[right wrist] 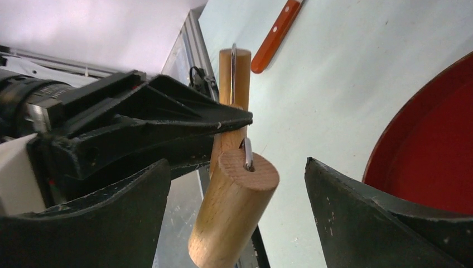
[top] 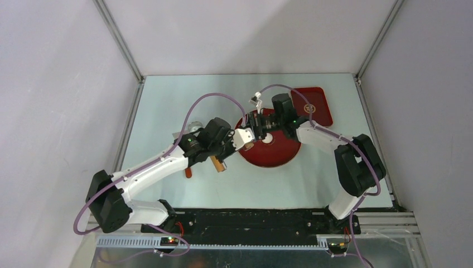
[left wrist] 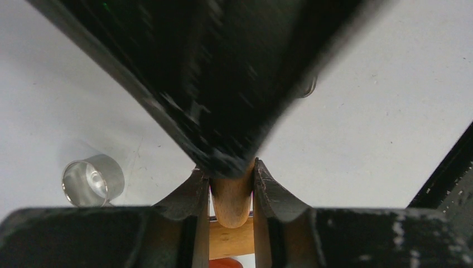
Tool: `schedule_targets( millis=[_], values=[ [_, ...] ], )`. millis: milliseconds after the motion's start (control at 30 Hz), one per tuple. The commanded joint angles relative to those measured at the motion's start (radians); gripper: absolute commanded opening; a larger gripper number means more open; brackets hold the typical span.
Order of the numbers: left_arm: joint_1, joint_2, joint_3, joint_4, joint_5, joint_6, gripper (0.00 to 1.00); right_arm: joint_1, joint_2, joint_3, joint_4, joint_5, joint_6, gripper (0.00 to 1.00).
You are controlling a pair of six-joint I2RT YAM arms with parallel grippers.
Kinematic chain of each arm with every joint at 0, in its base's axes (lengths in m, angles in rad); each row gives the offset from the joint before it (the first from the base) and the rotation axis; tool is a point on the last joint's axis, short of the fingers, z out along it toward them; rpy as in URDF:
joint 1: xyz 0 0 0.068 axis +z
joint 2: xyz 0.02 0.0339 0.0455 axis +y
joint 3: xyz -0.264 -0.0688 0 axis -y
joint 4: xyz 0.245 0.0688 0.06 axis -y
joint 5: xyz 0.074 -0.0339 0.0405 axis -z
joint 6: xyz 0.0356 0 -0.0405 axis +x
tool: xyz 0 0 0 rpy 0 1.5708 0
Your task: Roll out the dumpling wrappers from the dough
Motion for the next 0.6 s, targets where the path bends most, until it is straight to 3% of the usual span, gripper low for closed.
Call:
schedule_targets(
  millis=[0, 167, 267, 467, 533, 567],
  values=[
    [-0.007, -0.022, 0.027, 0.080, -0.075, 0.009, 0.00, 0.043, -0.002, 0.039, -0.078, 0.046, -0.054, 0.92],
    [-0.018, -0.032, 0.013, 0.086, -0.058, 0.007, 0.00, 0.051, 0.041, 0.040, -0.014, 0.036, 0.026, 0.85],
    [-0.033, -0.030, 0.007, 0.086, -0.054, 0.007, 0.00, 0.047, 0.060, 0.039, 0.047, 0.010, 0.079, 0.73],
    [-0.068, -0.018, 0.009, 0.085, -0.069, 0.010, 0.00, 0.040, 0.071, 0.038, 0.076, 0.002, 0.134, 0.60],
    [-0.076, -0.013, 0.011, 0.088, -0.075, 0.009, 0.00, 0.043, 0.069, 0.039, 0.076, 0.001, 0.137, 0.47],
    [-0.079, -0.012, 0.011, 0.090, -0.082, 0.010, 0.00, 0.045, 0.068, 0.038, 0.076, 0.000, 0.137, 0.32]
  ],
)
